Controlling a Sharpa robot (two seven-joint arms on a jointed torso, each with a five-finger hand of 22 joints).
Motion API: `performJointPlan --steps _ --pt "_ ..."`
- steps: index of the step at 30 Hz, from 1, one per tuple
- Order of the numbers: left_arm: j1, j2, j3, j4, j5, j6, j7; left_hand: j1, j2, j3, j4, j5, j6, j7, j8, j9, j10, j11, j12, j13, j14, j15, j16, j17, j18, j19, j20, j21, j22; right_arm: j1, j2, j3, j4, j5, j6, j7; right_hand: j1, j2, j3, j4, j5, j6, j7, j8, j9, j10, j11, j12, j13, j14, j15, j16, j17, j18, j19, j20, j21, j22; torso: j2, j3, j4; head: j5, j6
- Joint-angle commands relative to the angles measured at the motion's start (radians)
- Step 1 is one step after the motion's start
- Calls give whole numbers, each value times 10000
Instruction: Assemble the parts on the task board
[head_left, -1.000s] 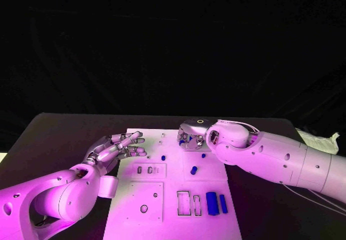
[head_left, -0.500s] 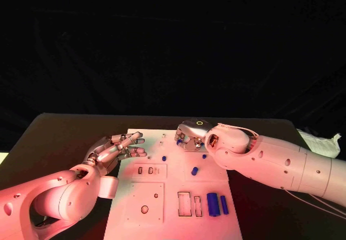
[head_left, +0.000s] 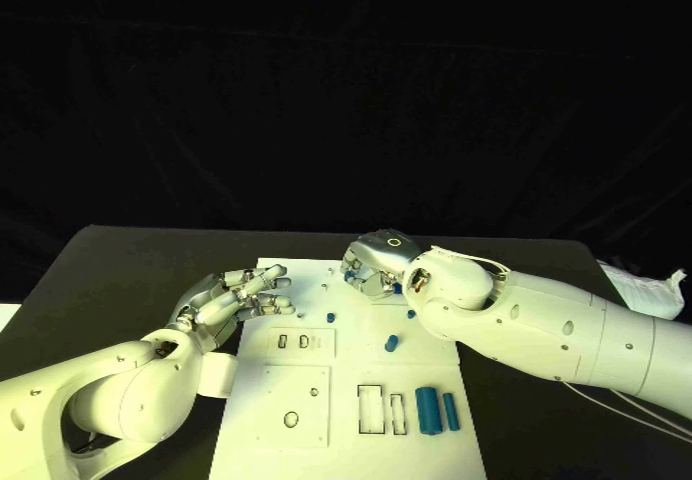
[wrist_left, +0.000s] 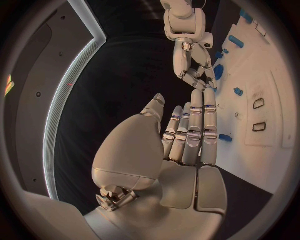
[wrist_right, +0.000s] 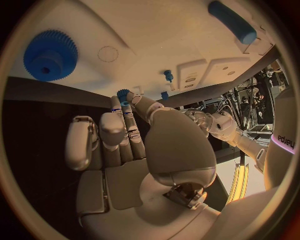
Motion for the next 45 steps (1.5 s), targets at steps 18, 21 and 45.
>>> performJointPlan --steps 18,21,45 --pt "20 -21 12 63 20 176 83 49 26 5 -43 -23 2 55 -49 -8 -81 -14 -41 -9 19 27 -16 16 88 3 10 36 9 14 692 8 -565 -653 -837 -517 71 -24 63 -19 51 89 -8 39 1 215 -109 42 12 -11 -77 33 -23 -101 9 -65 53 -14 19 -8 17 32 23" --pt "22 -21 13 66 20 176 83 49 26 5 -43 -23 2 55 -49 -8 -81 -14 -41 -9 19 27 -16 16 88 3 10 36 9 16 756 9 -616 -663 -830 -497 71 -24 63 -19 51 89 -8 39 1 215 -109 42 12 -11 -77 33 -23 -101 9 -65 53 -14 9 -14 12 31 15" --pt "52 -9 23 121 -12 159 84 61 26 13 -74 -24 -12 56 -68 -10 -98 -9 -58 -10 3 32 -28 38 86 -16 12 42 13 17 1347 -5 -1370 -646 -409 -467 57 -73 78 -25 51 73 -3 16 -2 193 -98 19 2 -26 -71 9 -66 -98 -4 -63 46 -32 29 -22 26 67 -44"
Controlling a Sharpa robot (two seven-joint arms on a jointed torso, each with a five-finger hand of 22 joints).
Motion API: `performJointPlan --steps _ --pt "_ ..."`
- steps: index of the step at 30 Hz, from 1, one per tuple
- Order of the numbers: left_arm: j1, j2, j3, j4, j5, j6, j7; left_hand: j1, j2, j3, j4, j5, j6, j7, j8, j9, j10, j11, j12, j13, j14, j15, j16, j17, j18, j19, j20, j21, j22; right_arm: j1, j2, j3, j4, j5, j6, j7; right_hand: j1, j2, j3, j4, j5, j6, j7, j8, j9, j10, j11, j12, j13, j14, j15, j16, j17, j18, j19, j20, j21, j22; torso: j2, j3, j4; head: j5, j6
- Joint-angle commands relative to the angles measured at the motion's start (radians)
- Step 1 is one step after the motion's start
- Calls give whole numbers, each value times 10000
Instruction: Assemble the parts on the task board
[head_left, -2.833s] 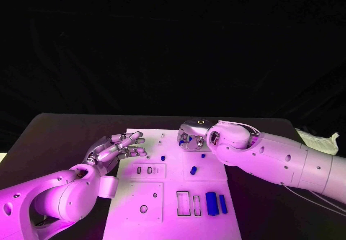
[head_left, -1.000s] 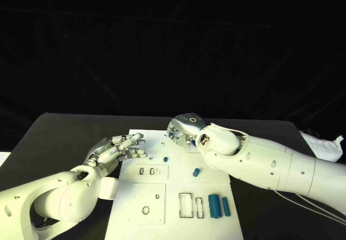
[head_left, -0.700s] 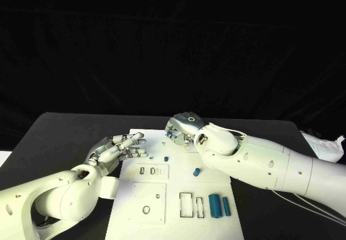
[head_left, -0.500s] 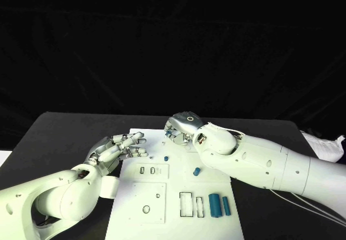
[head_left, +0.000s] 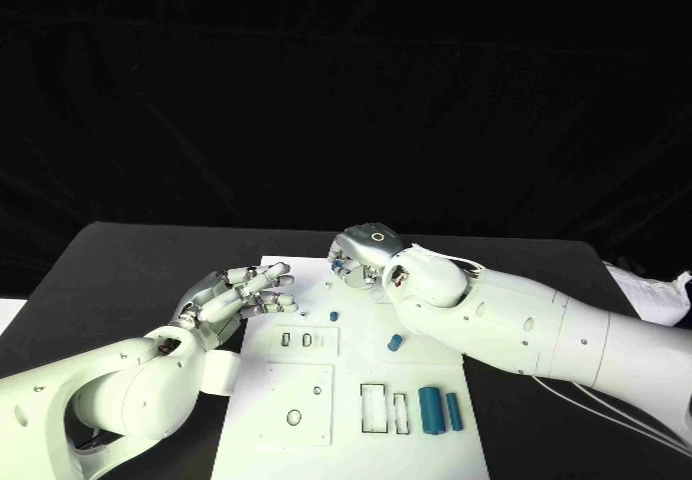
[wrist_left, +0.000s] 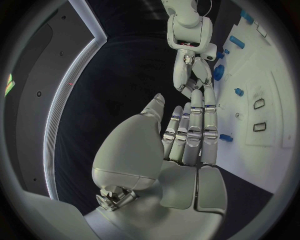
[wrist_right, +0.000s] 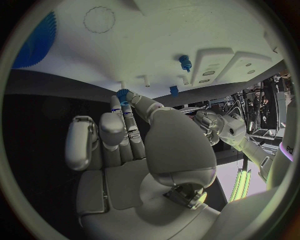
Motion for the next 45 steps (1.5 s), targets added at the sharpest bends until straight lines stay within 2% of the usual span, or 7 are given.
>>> performJointPlan --steps 1,27,30,32,34,40,45 --pt "26 13 10 42 -16 157 77 61 26 13 -74 -24 -12 56 -69 -10 -62 28 -58 -13 4 32 -28 17 87 -16 12 42 10 4 79 0 -78 -186 230 -59 51 -76 60 9 36 70 0 10 3 148 -129 42 14 -31 -69 5 -20 -97 -7 -62 45 -10 8 0 0 -9 -20" --pt "101 54 12 34 -26 163 55 61 26 13 -74 -24 -12 56 -69 -10 -62 28 -58 -13 4 32 -28 17 87 -16 12 42 10 5 412 -39 -487 -162 602 -222 -106 -179 134 125 -95 -144 40 -77 -46 -150 -59 14 -27 -66 -14 -46 -119 -88 -62 -19 17 -66 18 -3 -13 14 -22" --pt "115 72 12 25 -26 172 51 61 26 13 -74 -24 -12 56 -69 -10 -62 28 -58 -13 4 32 -28 17 87 -16 12 42 10 6 426 -44 -517 -156 525 -211 -234 -327 148 191 -136 -452 93 -93 -120 -530 15 16 -47 -89 57 -98 -213 -76 -110 28 -18 -139 20 5 -21 32 -23" --pt "122 82 12 21 -26 178 50 59 26 14 -83 -26 -17 56 -77 -10 -69 29 -66 -13 -1 34 -33 28 87 -23 14 46 12 8 424 -47 -525 -120 475 -207 -385 -627 46 233 -191 -1225 176 -78 -263 -1568 209 11 -63 -106 187 -132 -282 -65 -167 137 -63 -237 13 4 -11 34 -36" --pt "127 86 12 18 -26 181 49 57 27 15 -89 -27 -21 56 -82 -10 -74 30 -71 -13 -4 35 -35 36 86 -29 15 49 14 9 412 -48 -527 -86 451 -200 -368 -724 -179 271 -209 -1705 176 -93 -241 -2225 315 14 -29 -108 314 -112 -283 -49 -181 254 -72 -262 11 2 -5 30 -44" --pt "133 87 12 9 -26 189 55 57 27 15 -89 -27 -21 56 -82 -10 -74 30 -71 -13 -4 35 -35 36 86 -29 15 49 14 10 326 -51 -455 43 375 -190 -322 -741 -425 327 -197 -1853 219 -75 -237 -2466 372 30 -34 -116 341 -92 -291 -46 -190 318 -72 -273 11 2 -5 30 -52" --pt "135 90 12 -11 -26 201 58 57 27 15 -89 -27 -21 56 -82 -10 -74 30 -71 -13 -4 35 -35 36 86 -29 15 49 14 6 -61 -50 42 216 79 -204 -285 -659 -559 418 -122 -1747 263 -35 -210 -2148 317 121 -5 -122 311 -72 -298 -43 -186 312 -63 -266 2 8 10 2 -67"
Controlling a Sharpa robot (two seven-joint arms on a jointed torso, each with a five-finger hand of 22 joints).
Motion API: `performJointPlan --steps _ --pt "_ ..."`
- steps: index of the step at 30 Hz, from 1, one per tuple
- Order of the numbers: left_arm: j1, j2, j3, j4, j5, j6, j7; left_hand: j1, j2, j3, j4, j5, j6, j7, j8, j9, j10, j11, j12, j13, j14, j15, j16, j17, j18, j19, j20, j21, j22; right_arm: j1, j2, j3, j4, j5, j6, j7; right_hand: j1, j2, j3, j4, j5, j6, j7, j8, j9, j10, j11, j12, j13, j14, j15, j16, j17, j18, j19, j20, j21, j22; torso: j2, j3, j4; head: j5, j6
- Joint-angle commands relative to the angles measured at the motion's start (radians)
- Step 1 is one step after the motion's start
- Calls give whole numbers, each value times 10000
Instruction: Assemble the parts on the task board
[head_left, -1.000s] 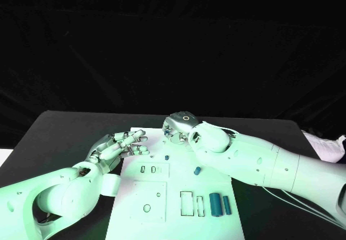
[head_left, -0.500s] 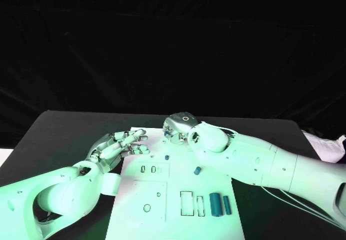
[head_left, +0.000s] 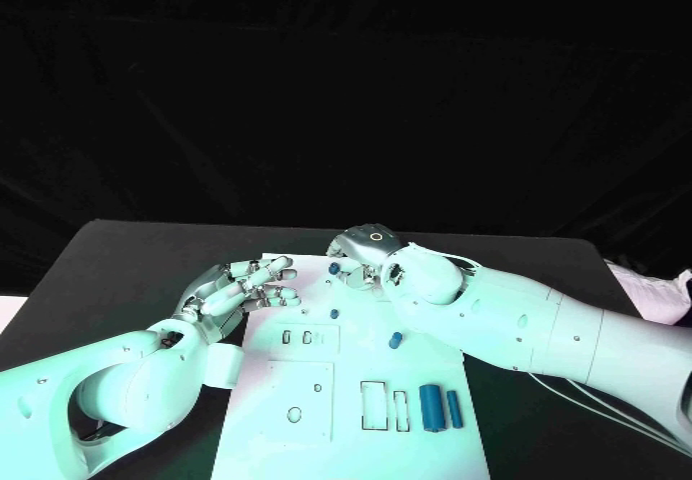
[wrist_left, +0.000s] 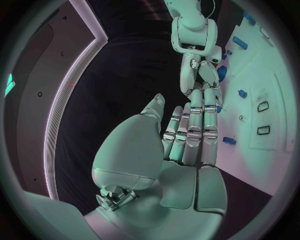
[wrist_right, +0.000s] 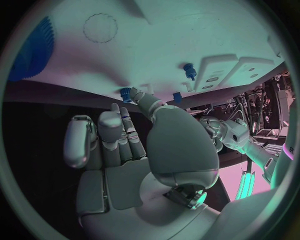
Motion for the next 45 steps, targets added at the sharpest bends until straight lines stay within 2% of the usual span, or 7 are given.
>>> performJointPlan --steps 1,11,14,17,20,26,45 --pt "17 9 8 -6 -20 200 64 57 27 -14 -60 -26 -21 56 -34 -10 -74 30 -35 -15 -4 35 -35 8 86 -29 15 49 17 -5 -313 4 410 265 -375 -61 43 32 -91 41 85 114 77 14 28 321 -46 112 22 0 21 13 -8 -43 -6 48 -23 -1 -13 9 -5 -7 -10" --pt "19 -49 7 -53 11 205 73 53 30 -13 -64 -27 -20 54 -37 -9 -74 29 -37 -14 -5 36 -37 16 86 -32 15 52 19 2 -2189 218 2101 2761 -664 -146 -437 -459 -646 524 551 272 -53 16 33 3581 -567 1498 783 26 -377 -33 -85 2 -52 -269 -130 -223 -80 13 -174 43 74" --pt "19 -38 6 -97 35 210 74 53 30 -13 -64 -27 -20 54 -37 -9 -74 29 -37 -14 -5 36 -37 16 86 -32 15 52 19 6 -2599 252 2254 3453 -352 -222 -583 -651 -1354 748 786 222 -212 46 39 4340 -761 2373 1578 317 -561 841 1367 -114 274 -480 132 331 -108 21 -240 55 123" --pt "19 -8 5 -147 58 221 75 53 30 -13 -64 -27 -20 54 -37 -9 -74 29 -37 -14 -5 36 -37 16 86 -32 15 52 19 7 -2853 268 2232 3814 -110 -313 -388 -555 -2275 1022 1005 123 -289 125 57 4532 -834 6793 6297 595 -592 2126 3513 -233 545 -573 369 813 -122 32 -283 82 157" --pt "18 18 4 -193 80 232 72 53 30 -13 -64 -27 -20 54 -37 -9 -74 29 -37 -14 -5 36 -37 16 86 -32 15 52 19 6 -3004 276 2129 4000 41 -376 41 -226 -3173 1505 1072 90 -291 368 83 4070 -659 10741 10658 588 -459 2765 4548 -293 742 -491 546 1238 -130 56 -320 122 208" --pt "17 29 3 -227 97 248 73 53 30 -13 -64 -27 -20 54 -37 -9 -74 29 -37 -14 -5 36 -37 16 86 -32 15 52 19 2 -3059 281 1883 3877 435 -526 322 -78 -3550 1849 1197 -51 -92 573 70 5083 -573 14000 14018 975 -340 3981 7150 -333 826 -324 590 1367 -114 39 -298 62 165" --pt "15 54 3 -272 103 269 58 53 30 -13 -64 -27 -20 54 -37 -9 -74 29 -37 -14 -5 36 -37 16 86 -32 15 52 19 -164 -2502 271 1146 2927 1140 -850 462 41 -3736 2067 1199 -137 -1 742 74 5500 -471 14835 14841 1116 -245 4334 7994 -468 1187 -231 906 2093 -110 39 -286 39 116"
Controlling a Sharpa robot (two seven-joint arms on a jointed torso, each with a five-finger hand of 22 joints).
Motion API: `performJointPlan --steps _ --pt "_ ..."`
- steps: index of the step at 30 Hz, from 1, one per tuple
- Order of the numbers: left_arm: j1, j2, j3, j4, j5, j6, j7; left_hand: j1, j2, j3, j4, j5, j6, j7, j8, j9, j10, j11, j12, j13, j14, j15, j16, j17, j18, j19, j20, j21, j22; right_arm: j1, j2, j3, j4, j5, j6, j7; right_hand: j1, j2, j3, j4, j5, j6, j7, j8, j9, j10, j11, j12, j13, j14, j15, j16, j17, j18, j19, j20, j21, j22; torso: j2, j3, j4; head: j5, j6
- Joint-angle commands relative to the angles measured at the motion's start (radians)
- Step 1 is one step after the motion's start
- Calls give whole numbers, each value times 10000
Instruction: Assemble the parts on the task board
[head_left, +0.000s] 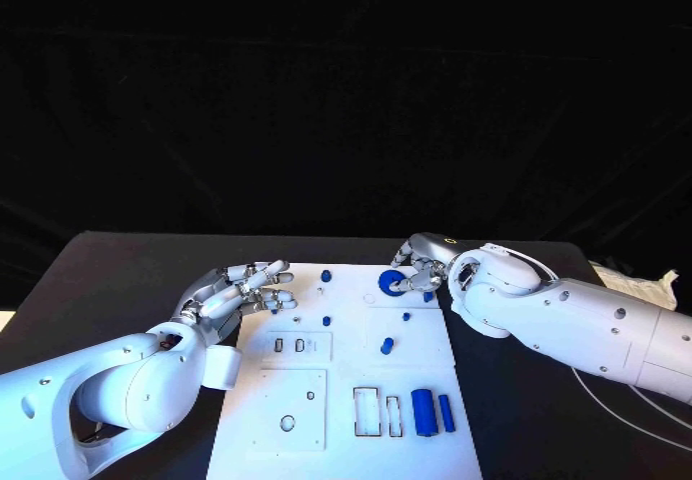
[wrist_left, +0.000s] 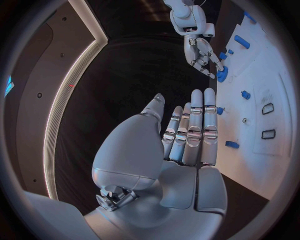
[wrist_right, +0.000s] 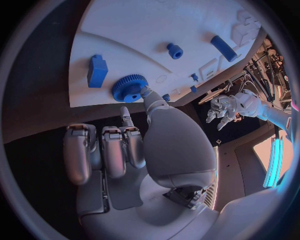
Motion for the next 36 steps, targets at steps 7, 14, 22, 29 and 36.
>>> performJointPlan --steps 7,14,22,29,36 --pt "10 14 7 -11 25 217 49 53 30 -13 -65 -27 -20 54 -38 -10 -75 29 -37 -14 -4 35 -37 11 87 -32 15 52 13 -62 61 3 -28 -683 322 -185 163 134 2 16 64 242 -72 186 46 932 50 120 2463 984 19 70 2348 -97 172 -8 88 523 -5 5 -16 -17 -85" --pt "10 10 7 -25 25 212 45 53 30 -13 -65 -27 -20 54 -38 -10 -75 29 -37 -14 -4 35 -37 11 87 -32 15 52 13 -74 47 4 -21 -743 278 -197 164 242 46 34 120 382 -106 267 59 971 19 184 2521 994 -4 89 2398 -118 222 -26 133 630 -6 0 1 -43 -97" --pt "10 9 7 -36 25 216 47 45 39 -8 -81 -27 -8 43 -42 -6 -62 22 -37 -10 -2 31 -39 37 89 -42 15 64 20 -77 47 4 -46 -662 412 -178 138 406 129 71 274 654 -182 392 82 1002 -44 234 2567 998 -57 97 2421 -128 245 -69 157 684 -5 -2 -3 -38 -128" --pt "9 6 7 -44 25 225 48 45 39 -8 -81 -27 -8 43 -42 -6 -62 22 -37 -10 -2 31 -39 37 89 -42 15 64 20 -85 58 4 -39 -640 469 -318 435 608 424 -103 241 888 -283 470 97 995 -141 220 2557 996 -136 94 2415 -186 374 -137 268 970 -6 -2 -3 -48 -118" --pt "9 -34 8 -22 76 266 73 -5 50 -22 -63 -32 -11 48 -52 -6 -69 26 -47 -10 -5 36 -44 59 87 -52 19 73 25 -89 74 4 86 -648 -6 -291 401 732 637 -93 110 1020 -323 486 103 1006 -180 238 2574 996 -173 93 2417 -198 396 -180 286 1020 -9 -12 1 -85 -126"
